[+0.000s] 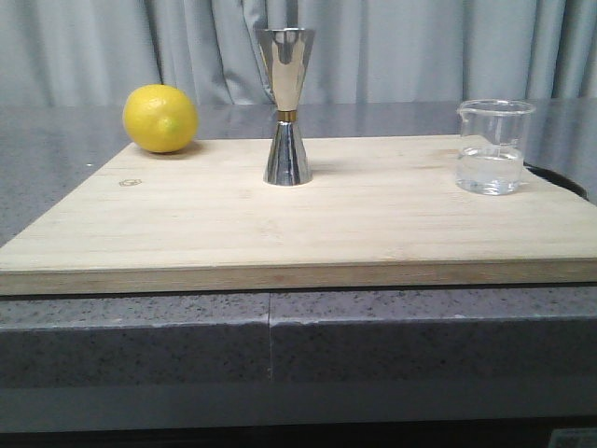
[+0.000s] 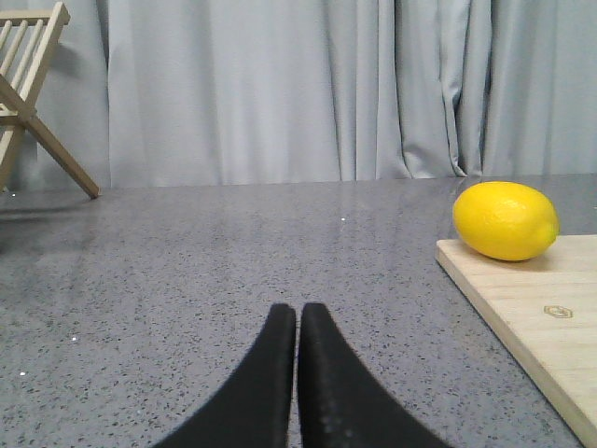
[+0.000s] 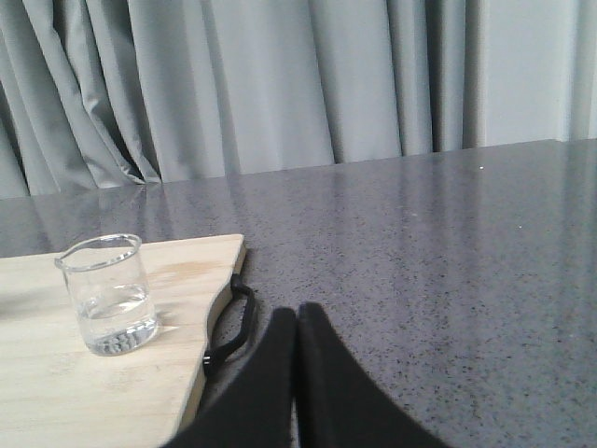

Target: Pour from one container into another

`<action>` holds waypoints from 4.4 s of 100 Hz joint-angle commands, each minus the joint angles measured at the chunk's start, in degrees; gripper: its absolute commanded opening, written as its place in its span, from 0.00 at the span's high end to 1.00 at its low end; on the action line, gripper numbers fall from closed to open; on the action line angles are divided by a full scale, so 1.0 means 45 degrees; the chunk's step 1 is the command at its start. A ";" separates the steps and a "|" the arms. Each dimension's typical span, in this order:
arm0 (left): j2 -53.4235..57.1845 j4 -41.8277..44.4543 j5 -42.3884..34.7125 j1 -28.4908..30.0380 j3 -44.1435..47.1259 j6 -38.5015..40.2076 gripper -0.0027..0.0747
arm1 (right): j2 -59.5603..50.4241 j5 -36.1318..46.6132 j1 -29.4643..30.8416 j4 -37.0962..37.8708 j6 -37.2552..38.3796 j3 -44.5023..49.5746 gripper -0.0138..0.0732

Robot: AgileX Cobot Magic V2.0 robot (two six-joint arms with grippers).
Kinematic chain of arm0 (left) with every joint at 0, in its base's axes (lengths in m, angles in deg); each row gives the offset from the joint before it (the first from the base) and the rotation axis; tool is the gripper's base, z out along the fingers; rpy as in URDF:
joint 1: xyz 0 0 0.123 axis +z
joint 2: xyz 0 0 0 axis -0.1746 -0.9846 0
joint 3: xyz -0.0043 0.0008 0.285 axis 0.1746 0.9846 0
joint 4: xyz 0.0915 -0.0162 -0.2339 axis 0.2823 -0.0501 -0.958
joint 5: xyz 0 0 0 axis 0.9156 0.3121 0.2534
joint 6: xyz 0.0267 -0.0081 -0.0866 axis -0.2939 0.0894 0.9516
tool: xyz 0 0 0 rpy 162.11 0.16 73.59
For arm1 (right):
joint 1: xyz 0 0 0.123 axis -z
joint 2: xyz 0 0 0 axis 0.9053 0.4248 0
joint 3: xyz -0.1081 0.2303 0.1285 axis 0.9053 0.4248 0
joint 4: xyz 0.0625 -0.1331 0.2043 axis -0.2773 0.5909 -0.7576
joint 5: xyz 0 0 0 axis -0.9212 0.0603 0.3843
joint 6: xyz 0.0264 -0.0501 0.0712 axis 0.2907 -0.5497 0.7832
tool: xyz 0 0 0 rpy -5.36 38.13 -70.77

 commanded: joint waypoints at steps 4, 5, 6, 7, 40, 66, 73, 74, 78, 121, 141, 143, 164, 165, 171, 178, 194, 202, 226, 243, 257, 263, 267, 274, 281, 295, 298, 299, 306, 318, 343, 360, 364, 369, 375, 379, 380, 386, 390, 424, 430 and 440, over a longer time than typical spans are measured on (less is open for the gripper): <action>0.0286 -0.0138 -0.0973 0.0032 0.0259 0.0001 0.99 | -0.0217 0.1085 0.0092 0.0000 -0.0084 0.0324 0.92; 0.0286 -0.0138 -0.0973 0.0032 0.0259 0.0001 0.99 | -0.0217 0.1085 0.0092 0.0000 -0.0084 0.0324 0.92; 0.0286 -0.0138 -0.0973 0.0032 0.0259 0.0001 0.99 | -0.0217 0.1085 0.0092 0.0000 -0.0084 0.0324 0.92; 0.0286 -0.0138 -0.0973 0.0032 0.0259 0.0001 0.99 | -0.0217 0.1085 0.0092 0.0000 -0.0084 0.0324 0.92; 0.0286 -0.0138 -0.0973 0.0032 0.0259 0.0001 0.99 | -0.0217 0.1085 0.0092 0.0000 -0.0084 0.0324 0.92; 0.0286 -0.0381 -0.2043 0.0032 0.0259 0.0001 0.99 | -0.0217 0.1344 0.0092 0.0000 -0.0084 0.0324 0.92; 0.0286 -0.0533 -0.2168 0.0032 0.0206 0.0001 0.99 | -0.0217 0.1344 0.0092 0.0000 -0.0084 0.0324 0.92; 0.0286 -0.0557 -0.2168 0.0032 0.0205 0.0001 0.99 | -0.0217 0.1344 0.0092 0.0000 -0.0084 0.0295 0.92; 0.0286 -0.0748 -0.2141 0.0032 0.0126 0.0001 0.99 | -0.0217 0.1260 0.0092 0.0000 -0.0084 0.0224 0.92; -0.2054 -0.1516 0.0834 0.0032 -0.4041 -0.0022 0.99 | 0.1460 -0.2529 0.0092 0.0989 -0.0107 -0.4177 0.92; -0.4264 -0.0906 0.2194 0.0032 -0.6158 -0.0119 0.99 | 0.3266 -0.4609 0.0092 0.2082 -0.0107 -0.6504 0.92; -0.4449 -0.0906 0.2195 0.0032 -0.6294 -0.0119 0.99 | 0.3432 -0.4609 0.0092 0.2203 -0.0107 -0.6586 0.92; -0.5342 -0.0906 0.1690 0.0032 -0.6602 -0.0119 0.99 | 0.3928 -0.4528 0.0092 0.2233 -0.0107 -0.6897 0.92; -0.5373 -0.0906 0.1690 0.0032 -0.6602 -0.0119 0.99 | 0.3928 -0.4528 0.0092 0.2233 -0.0107 -0.6897 0.92; -0.5439 -0.0906 0.1746 0.0032 -0.6602 -0.0119 0.99 | 0.3928 -0.4528 0.0092 0.2215 -0.0107 -0.6897 0.92; -0.5439 -0.0906 0.1747 0.0032 -0.6602 -0.0119 0.99 | 0.3928 -0.4528 0.0092 0.2215 -0.0107 -0.6897 0.92; -0.5439 -0.0906 0.1721 0.0032 -0.6602 -0.0119 0.99 | 0.3928 -0.4528 0.0092 0.2215 -0.0107 -0.6897 0.92; -0.5439 -0.0930 0.1721 0.0032 -0.6602 -0.0119 0.99 | 0.3928 -0.4580 0.0092 0.2215 -0.0107 -0.6897 0.92; -0.5439 -0.0994 0.1721 0.0032 -0.6602 -0.0119 0.99 | 0.3928 -0.4959 0.0092 0.2155 -0.0107 -0.6897 0.92; -0.5439 -0.1052 0.1603 0.0081 -0.6602 -0.0119 0.91 | 0.3928 -0.4969 0.0092 0.2155 -0.0107 -0.6897 0.82; -0.5439 -0.1052 0.1585 0.0081 -0.6602 -0.0119 0.45 | 0.3928 -0.5063 0.0092 0.2155 -0.0107 -0.6897 0.42; -0.5439 -0.1052 0.1585 0.0081 -0.6602 -0.0119 0.28 | 0.3928 -0.5172 0.0092 0.2155 -0.0107 -0.6897 0.28; -0.5439 -0.1052 0.1585 0.0081 -0.6602 -0.0119 0.21 | 0.3928 -0.5172 0.0092 0.2155 -0.0107 -0.6897 0.23; -0.5439 -0.1081 0.1585 0.0081 -0.6602 -0.0119 0.19 | 0.3928 -0.5172 0.0092 0.2155 -0.0107 -0.6897 0.21; -0.5439 -0.1081 0.1610 0.0081 -0.6602 -0.0119 0.20 | 0.3928 -0.5172 0.0092 0.2155 -0.0107 -0.6897 0.21; -0.5439 -0.1081 0.1686 0.0081 -0.6602 -0.0119 0.20 | 0.3928 -0.5172 0.0092 0.2155 -0.0107 -0.6897 0.21; -0.5439 -0.1081 0.1686 0.0081 -0.6602 -0.0119 0.20 | 0.3928 -0.5172 0.0092 0.2155 -0.0107 -0.6897 0.21; -0.5439 -0.1081 0.1686 0.0081 -0.6602 -0.0119 0.20 | 0.3928 -0.5172 0.0092 0.2155 -0.0107 -0.6897 0.21; -0.5439 -0.1144 0.1686 0.0081 -0.6602 -0.0119 0.22 | 0.3928 -0.5086 0.0092 0.2155 -0.0107 -0.6897 0.21; -0.5439 -0.1317 0.1703 0.0081 -0.6602 -0.0119 0.26 | 0.3928 -0.4944 0.0092 0.2132 -0.0107 -0.6897 0.21; -0.5579 -0.1317 0.3045 0.0081 -0.6806 -0.0119 0.28 | 0.3937 -0.5687 0.0092 0.1994 -0.0107 -0.6877 0.21; -0.6563 -0.1317 0.5962 0.0081 -0.8328 -0.0119 0.29 | 0.3937 -0.6393 0.0092 0.1942 -0.0107 -0.7432 0.21; -0.6853 -0.1317 0.6711 0.0081 -0.8707 -0.0119 0.29 | 0.3937 -0.6508 0.0092 0.1911 -0.0107 -0.7583 0.21; -0.7295 -0.1347 0.7486 0.0081 -0.9295 -0.0119 0.30 | 0.3937 -0.6650 0.0092 0.1911 -0.0107 -0.7704 0.21; -0.7934 -0.1409 0.8386 0.0057 -0.9866 -0.0169 0.31 | 0.3937 -0.6679 0.0092 0.1911 -0.0107 -0.7793 0.21; -0.8365 -0.1505 0.8894 0.0027 -1.0235 -0.0329 0.31 | 0.3937 -0.6699 0.0092 0.1911 -0.0107 -0.7812 0.21; -0.8438 -0.1551 0.8971 0.0027 -1.0292 -0.0398 0.31 | 0.3937 -0.6699 0.0092 0.1911 -0.0107 -0.7812 0.21; -0.9102 -0.2238 0.9623 0.0003 -1.0727 -0.1453 0.31 | 0.3937 -0.6699 0.0092 0.1911 -0.0107 -0.7812 0.21; -0.9473 -0.2931 0.9911 0.0003 -1.0940 -0.2299 0.31 | 0.3937 -0.6732 0.0092 0.1911 -0.0107 -0.7812 0.21; -1.3360 -1.1409 1.1691 0.0003 -1.1158 -1.1473 0.30 | 0.3937 -0.6732 0.0092 0.1911 -0.0107 -0.7812 0.21; -1.4012 -1.2735 1.1836 0.0003 -1.1158 -1.2853 0.30 | 0.3937 -0.6732 0.0092 0.1911 -0.0107 -0.7812 0.21; -1.4988 -1.4674 1.2047 0.0003 -1.1158 -1.4937 0.30 | 0.3937 -0.6732 0.0092 0.1911 -0.0107 -0.7812 0.21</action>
